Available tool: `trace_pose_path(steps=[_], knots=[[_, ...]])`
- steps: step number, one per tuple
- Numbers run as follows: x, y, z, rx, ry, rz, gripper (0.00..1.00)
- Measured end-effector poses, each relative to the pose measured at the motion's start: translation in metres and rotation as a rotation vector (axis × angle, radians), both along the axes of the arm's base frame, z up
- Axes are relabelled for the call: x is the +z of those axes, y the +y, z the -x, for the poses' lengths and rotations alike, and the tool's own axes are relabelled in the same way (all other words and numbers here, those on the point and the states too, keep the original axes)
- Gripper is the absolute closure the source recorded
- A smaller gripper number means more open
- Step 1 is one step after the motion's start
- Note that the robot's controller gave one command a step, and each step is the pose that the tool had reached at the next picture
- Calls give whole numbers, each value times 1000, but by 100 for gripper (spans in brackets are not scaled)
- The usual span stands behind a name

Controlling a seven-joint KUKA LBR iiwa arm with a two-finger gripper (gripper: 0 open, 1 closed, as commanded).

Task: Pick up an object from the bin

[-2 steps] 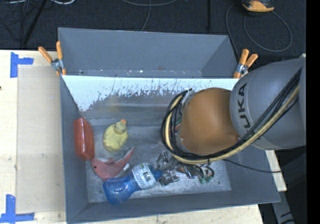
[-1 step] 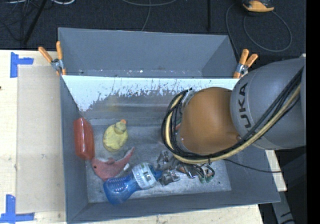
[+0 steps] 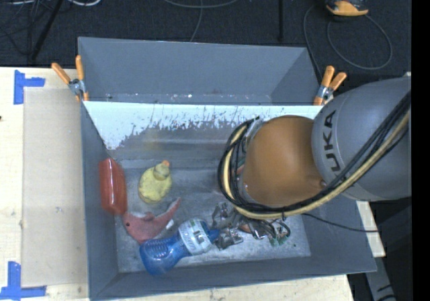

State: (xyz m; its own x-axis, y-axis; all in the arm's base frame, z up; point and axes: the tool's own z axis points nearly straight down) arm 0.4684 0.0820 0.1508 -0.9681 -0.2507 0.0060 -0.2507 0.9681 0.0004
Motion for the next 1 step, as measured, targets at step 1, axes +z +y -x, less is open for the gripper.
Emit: trace_pose_path(steps=[1], knots=[[44,1,-1,0,-6,-1,100]])
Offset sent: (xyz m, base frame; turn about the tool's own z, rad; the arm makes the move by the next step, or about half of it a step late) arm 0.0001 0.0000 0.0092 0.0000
